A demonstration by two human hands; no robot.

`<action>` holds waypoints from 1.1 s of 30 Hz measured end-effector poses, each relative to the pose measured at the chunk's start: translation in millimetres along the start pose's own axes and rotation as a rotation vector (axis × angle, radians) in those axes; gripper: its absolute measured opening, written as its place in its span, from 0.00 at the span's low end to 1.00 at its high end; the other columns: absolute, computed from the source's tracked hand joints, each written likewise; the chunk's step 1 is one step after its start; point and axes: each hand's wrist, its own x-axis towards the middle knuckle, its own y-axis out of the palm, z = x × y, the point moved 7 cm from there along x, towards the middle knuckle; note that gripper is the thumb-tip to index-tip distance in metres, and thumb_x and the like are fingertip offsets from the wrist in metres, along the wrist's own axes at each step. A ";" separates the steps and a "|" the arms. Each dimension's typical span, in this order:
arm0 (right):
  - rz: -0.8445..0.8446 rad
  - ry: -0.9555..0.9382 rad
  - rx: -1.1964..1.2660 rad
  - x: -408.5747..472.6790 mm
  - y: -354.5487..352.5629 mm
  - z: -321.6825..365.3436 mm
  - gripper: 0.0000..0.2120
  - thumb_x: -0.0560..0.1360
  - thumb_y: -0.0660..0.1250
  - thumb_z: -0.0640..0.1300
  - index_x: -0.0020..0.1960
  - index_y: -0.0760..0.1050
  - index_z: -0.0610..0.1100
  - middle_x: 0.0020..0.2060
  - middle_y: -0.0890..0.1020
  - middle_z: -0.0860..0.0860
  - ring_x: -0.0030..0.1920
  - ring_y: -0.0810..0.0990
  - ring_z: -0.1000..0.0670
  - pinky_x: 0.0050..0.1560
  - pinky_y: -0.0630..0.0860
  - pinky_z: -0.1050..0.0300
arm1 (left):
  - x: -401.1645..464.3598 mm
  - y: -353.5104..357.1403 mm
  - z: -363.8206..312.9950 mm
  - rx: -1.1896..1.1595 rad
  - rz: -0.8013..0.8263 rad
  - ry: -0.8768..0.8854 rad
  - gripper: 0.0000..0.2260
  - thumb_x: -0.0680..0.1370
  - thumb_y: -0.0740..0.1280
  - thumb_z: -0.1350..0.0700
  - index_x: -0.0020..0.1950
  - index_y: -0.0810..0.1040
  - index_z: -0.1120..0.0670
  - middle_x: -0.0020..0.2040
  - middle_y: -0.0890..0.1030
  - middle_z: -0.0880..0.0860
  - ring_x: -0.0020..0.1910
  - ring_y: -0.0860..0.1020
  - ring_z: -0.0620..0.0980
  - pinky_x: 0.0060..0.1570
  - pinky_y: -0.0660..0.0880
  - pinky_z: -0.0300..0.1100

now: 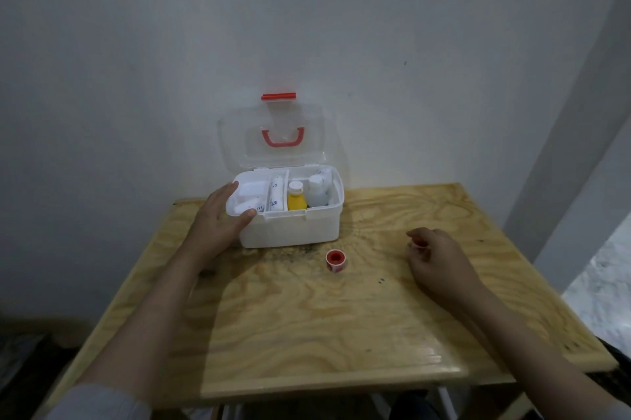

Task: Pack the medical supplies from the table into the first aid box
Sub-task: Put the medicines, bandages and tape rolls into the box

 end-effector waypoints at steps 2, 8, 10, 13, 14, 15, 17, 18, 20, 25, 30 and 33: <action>0.030 -0.046 0.040 -2.8 11.5 17.6 0.13 0.73 0.65 0.44 0.58 0.76 0.47 0.46 0.78 0.50 0.41 0.76 0.56 0.45 0.72 0.62 | 0.1 0.4 0.4 0.003 0.004 -0.004 0.30 0.70 0.69 0.37 0.70 0.64 0.38 0.73 0.63 0.42 0.65 0.63 0.40 0.66 0.64 0.47; 0.130 -0.122 0.171 -9.1 45.3 66.3 0.11 0.72 0.67 0.48 0.54 0.78 0.55 0.44 0.75 0.54 0.42 0.77 0.61 0.47 0.77 0.58 | 0.0 0.7 0.4 0.008 0.011 -0.009 0.31 0.69 0.68 0.36 0.70 0.63 0.38 0.73 0.63 0.42 0.66 0.63 0.41 0.66 0.64 0.48; 0.164 -0.147 0.167 -10.3 53.6 77.7 0.10 0.70 0.68 0.52 0.52 0.78 0.56 0.44 0.75 0.55 0.43 0.77 0.58 0.46 0.77 0.55 | 0.6 0.7 0.3 0.011 0.008 -0.011 0.31 0.70 0.69 0.37 0.70 0.64 0.39 0.73 0.63 0.43 0.67 0.63 0.41 0.66 0.64 0.48; 0.176 -0.180 0.165 -10.3 61.8 87.4 0.10 0.70 0.70 0.52 0.51 0.79 0.56 0.45 0.74 0.55 0.44 0.76 0.56 0.45 0.76 0.56 | 0.3 0.4 -0.3 -0.002 0.006 -0.002 0.31 0.70 0.69 0.38 0.70 0.64 0.39 0.72 0.64 0.41 0.66 0.62 0.39 0.65 0.63 0.44; 0.177 -0.180 0.169 -9.6 63.8 88.9 0.10 0.70 0.70 0.51 0.51 0.80 0.56 0.45 0.74 0.55 0.44 0.76 0.56 0.46 0.76 0.57 | 0.0 0.2 -0.4 -0.008 0.006 0.001 0.30 0.70 0.69 0.38 0.70 0.64 0.39 0.72 0.64 0.41 0.66 0.62 0.39 0.65 0.63 0.44; 0.176 -0.177 0.173 -8.4 65.3 90.0 0.10 0.70 0.71 0.49 0.51 0.80 0.54 0.45 0.74 0.54 0.44 0.75 0.56 0.46 0.75 0.57 | -0.1 0.0 -0.3 -0.014 0.005 0.002 0.30 0.70 0.69 0.38 0.70 0.65 0.39 0.72 0.64 0.41 0.66 0.63 0.39 0.65 0.62 0.43; 0.173 -0.168 0.179 -5.0 67.5 90.4 0.08 0.70 0.71 0.46 0.50 0.81 0.50 0.44 0.74 0.52 0.43 0.75 0.54 0.46 0.74 0.58 | -0.2 -0.1 0.1 -0.016 0.001 0.002 0.30 0.70 0.70 0.39 0.70 0.65 0.40 0.72 0.64 0.41 0.68 0.63 0.41 0.66 0.62 0.43; 0.174 -0.165 0.177 -3.8 68.2 90.5 0.08 0.70 0.71 0.45 0.49 0.81 0.49 0.44 0.74 0.51 0.43 0.75 0.53 0.45 0.72 0.60 | -0.2 -0.1 0.4 -0.013 0.003 -0.001 0.30 0.70 0.69 0.39 0.70 0.65 0.40 0.72 0.64 0.41 0.69 0.63 0.42 0.66 0.62 0.44; 0.171 -0.172 0.172 -3.6 68.2 91.4 0.07 0.71 0.72 0.45 0.49 0.81 0.47 0.44 0.74 0.50 0.42 0.75 0.53 0.42 0.69 0.65 | -0.4 0.2 0.6 -0.008 0.009 -0.006 0.30 0.70 0.69 0.38 0.70 0.64 0.39 0.73 0.63 0.42 0.69 0.63 0.42 0.66 0.63 0.45; 0.135 -0.236 0.241 -3.3 47.5 109.2 0.05 0.70 0.72 0.43 0.46 0.80 0.49 0.43 0.74 0.52 0.41 0.74 0.59 0.41 0.70 0.66 | -0.3 0.9 1.2 -0.018 0.007 -0.003 0.31 0.69 0.69 0.36 0.70 0.64 0.38 0.72 0.63 0.41 0.68 0.63 0.41 0.65 0.63 0.44; 0.054 -0.355 0.382 17.0 5.0 159.9 0.05 0.69 0.73 0.45 0.45 0.81 0.48 0.44 0.77 0.49 0.42 0.78 0.56 0.44 0.77 0.64 | -1.6 0.9 1.1 -0.045 -0.011 -0.003 0.37 0.65 0.68 0.31 0.71 0.61 0.38 0.68 0.64 0.36 0.65 0.64 0.39 0.64 0.66 0.45; 0.043 -0.387 0.393 48.9 -2.9 195.9 0.05 0.69 0.73 0.46 0.45 0.81 0.49 0.44 0.76 0.52 0.40 0.78 0.60 0.39 0.74 0.72 | -2.0 1.8 0.8 -0.048 -0.007 -0.015 0.37 0.65 0.67 0.30 0.71 0.61 0.37 0.70 0.65 0.38 0.64 0.65 0.39 0.64 0.68 0.48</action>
